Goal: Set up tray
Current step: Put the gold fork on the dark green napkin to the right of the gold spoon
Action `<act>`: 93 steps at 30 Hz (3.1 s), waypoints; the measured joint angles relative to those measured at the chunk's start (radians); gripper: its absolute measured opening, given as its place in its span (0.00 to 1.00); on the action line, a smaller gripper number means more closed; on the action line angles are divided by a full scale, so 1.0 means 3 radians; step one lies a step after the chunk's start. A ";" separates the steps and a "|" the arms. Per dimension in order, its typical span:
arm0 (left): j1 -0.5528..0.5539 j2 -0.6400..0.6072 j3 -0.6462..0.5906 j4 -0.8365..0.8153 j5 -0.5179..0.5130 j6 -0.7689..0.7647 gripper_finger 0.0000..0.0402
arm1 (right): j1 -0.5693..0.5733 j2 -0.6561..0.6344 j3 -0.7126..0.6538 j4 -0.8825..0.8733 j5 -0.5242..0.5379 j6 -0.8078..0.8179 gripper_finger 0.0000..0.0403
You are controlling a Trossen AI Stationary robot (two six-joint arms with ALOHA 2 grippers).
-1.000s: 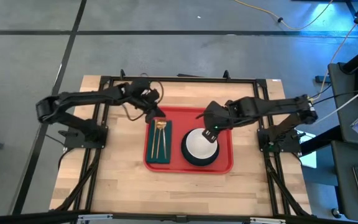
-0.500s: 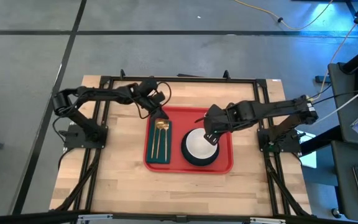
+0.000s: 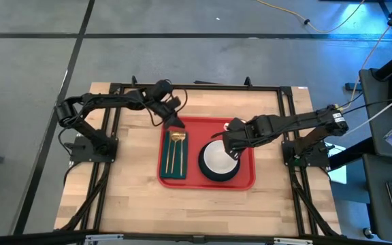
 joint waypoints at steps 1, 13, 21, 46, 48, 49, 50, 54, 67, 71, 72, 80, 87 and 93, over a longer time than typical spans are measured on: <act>0.0000 0.0000 0.0000 -0.0067 -0.0002 0.0034 0.00 | 0.0000 0.0000 0.0000 -0.0029 -0.0016 0.0008 0.56; 0.0000 0.0000 0.0001 -0.0223 -0.0196 0.0294 0.00 | 0.0000 0.0000 0.0000 -0.0026 -0.0033 0.0021 0.56; -0.0033 0.0168 0.0005 -0.0204 -0.0252 0.0347 0.00 | 0.0000 0.0000 0.0000 -0.0024 -0.0041 0.0105 0.56; -0.0119 0.0385 0.0004 -0.0150 -0.0773 0.0798 0.00 | -0.0001 0.0000 0.0000 -0.0015 -0.0040 0.0087 0.56; -0.0159 0.0385 0.0004 -0.0150 -0.0863 0.0868 0.00 | -0.0001 0.0000 0.0000 -0.0015 -0.0040 0.0083 0.56; -0.0173 0.0385 0.0004 -0.0150 -0.0883 0.0921 0.00 | -0.0001 0.0000 0.0000 -0.0015 -0.0040 0.0081 0.56; -0.0188 0.0385 0.0004 -0.0150 -0.0886 0.0971 0.00 | -0.0001 0.0000 0.0000 -0.0015 -0.0040 0.0081 0.56; -0.0228 0.0385 0.0004 -0.0119 -0.0969 0.1041 0.00 | -0.0001 0.0000 0.0000 -0.0015 -0.0040 0.0080 0.56; -0.0268 0.0387 0.0004 -0.0100 -0.1060 0.1733 0.00 | -0.0001 0.0000 0.0000 -0.0015 -0.0038 0.0080 0.56; -0.0337 0.0388 0.0004 -0.0099 -0.1061 0.1955 0.00 | -0.0001 0.0000 0.0000 -0.0015 -0.0038 0.0080 0.56; -0.0350 0.0388 0.0004 -0.0099 -0.1063 0.1972 0.00 | -0.0001 0.0000 0.0000 -0.0015 -0.0038 0.0080 0.56; -0.0406 0.0421 0.0003 -0.0098 -0.1301 0.1959 0.00 | -0.0001 0.0000 0.0000 -0.0015 -0.0038 0.0080 0.56; -0.0407 0.0638 0.0001 -0.0072 -0.1298 0.1948 0.00 | -0.0001 0.0000 0.0000 -0.0015 -0.0037 0.0088 0.56; -0.0409 0.0732 0.0001 0.0000 -0.1288 0.1928 0.00 | -0.0001 0.0000 -0.0001 -0.0016 -0.0037 0.0087 0.56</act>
